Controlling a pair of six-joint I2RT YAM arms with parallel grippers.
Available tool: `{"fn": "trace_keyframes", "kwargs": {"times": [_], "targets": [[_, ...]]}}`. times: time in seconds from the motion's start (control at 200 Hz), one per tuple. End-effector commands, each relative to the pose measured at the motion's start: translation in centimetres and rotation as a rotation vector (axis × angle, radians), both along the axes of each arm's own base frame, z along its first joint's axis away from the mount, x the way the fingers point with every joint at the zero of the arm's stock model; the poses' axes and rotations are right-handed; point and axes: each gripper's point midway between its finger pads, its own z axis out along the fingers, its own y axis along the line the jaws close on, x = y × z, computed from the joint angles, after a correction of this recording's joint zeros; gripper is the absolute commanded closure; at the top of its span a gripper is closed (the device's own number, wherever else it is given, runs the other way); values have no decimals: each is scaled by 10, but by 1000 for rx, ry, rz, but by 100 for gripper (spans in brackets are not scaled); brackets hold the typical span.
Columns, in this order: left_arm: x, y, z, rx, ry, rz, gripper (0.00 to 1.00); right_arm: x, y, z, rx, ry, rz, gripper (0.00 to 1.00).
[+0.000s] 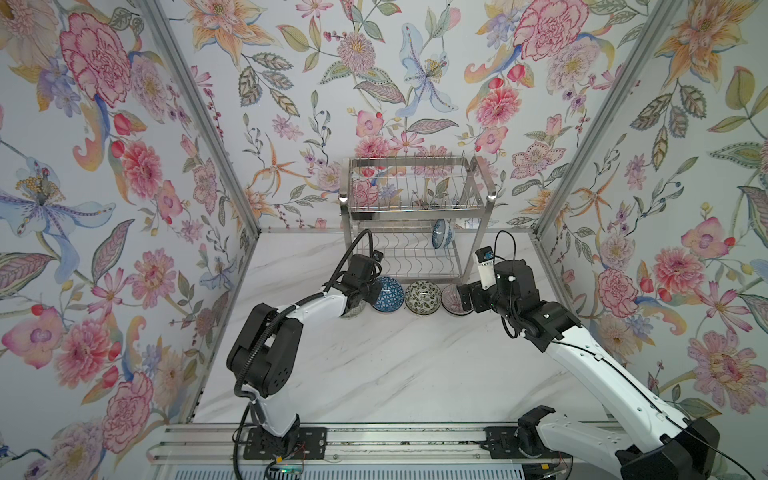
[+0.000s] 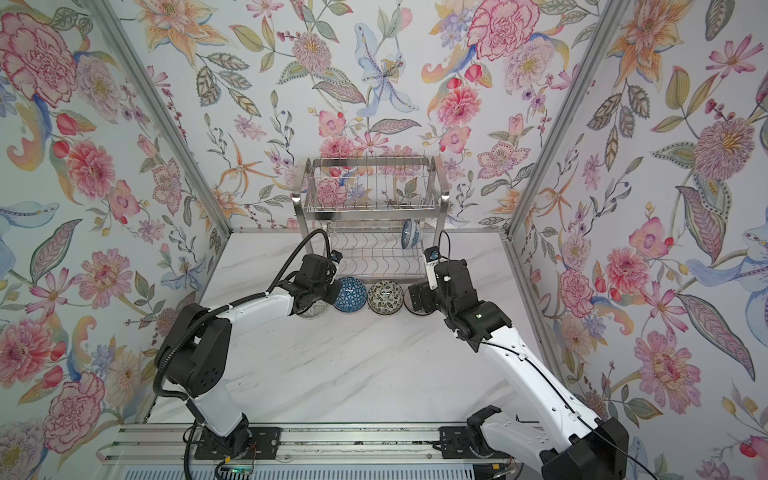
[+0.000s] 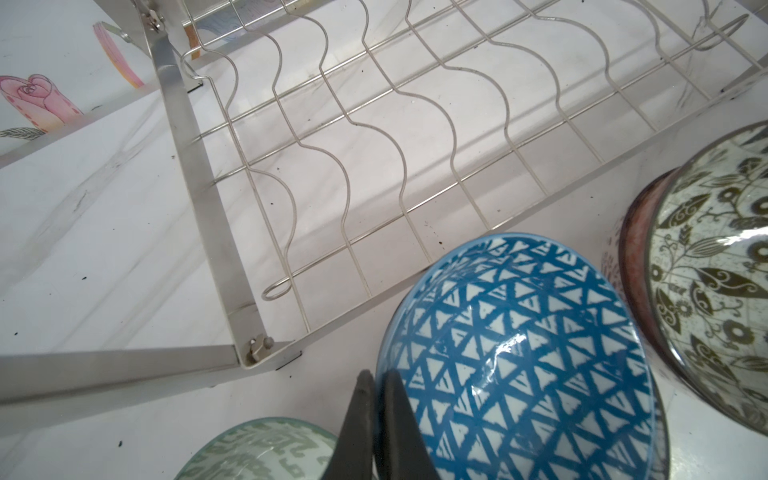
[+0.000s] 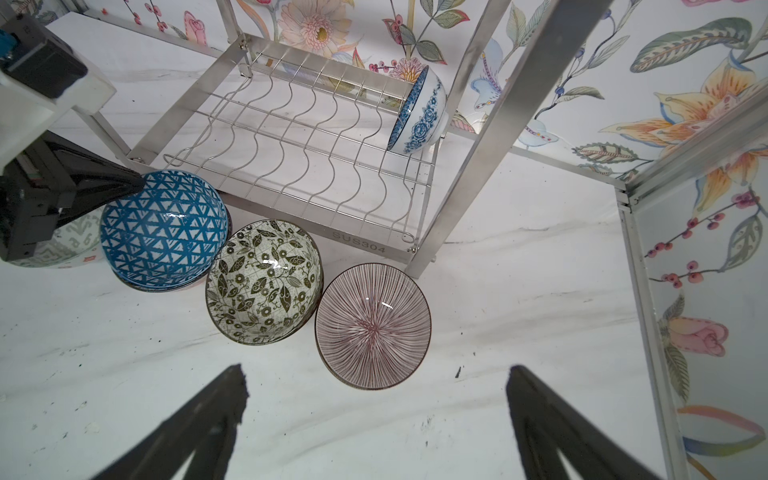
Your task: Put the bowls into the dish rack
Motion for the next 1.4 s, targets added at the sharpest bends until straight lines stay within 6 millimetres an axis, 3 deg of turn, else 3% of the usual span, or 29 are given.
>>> {"fn": "trace_keyframes", "kwargs": {"times": [0.0, 0.195, 0.405, 0.711, 1.266, 1.396], "targets": [[-1, 7, 16, 29, -28, 6, 100, -1, -5, 2, 2, -15, -20, 1], [-2, 5, 19, 20, -30, -3, 61, -2, -6, 4, 4, -20, -22, 1], [-1, 4, 6, 21, 1, -6, 55, -1, -7, 4, 2, -21, -24, 1], [0, 2, -21, 33, 67, -9, 60, -2, -7, 5, 2, -23, -26, 1], [1, 4, -9, 24, 53, 0, 100, -1, -5, 5, 6, -22, -20, 1], [2, 7, -3, 29, 44, 9, 100, -3, -4, 8, 15, -24, -15, 1]]}}
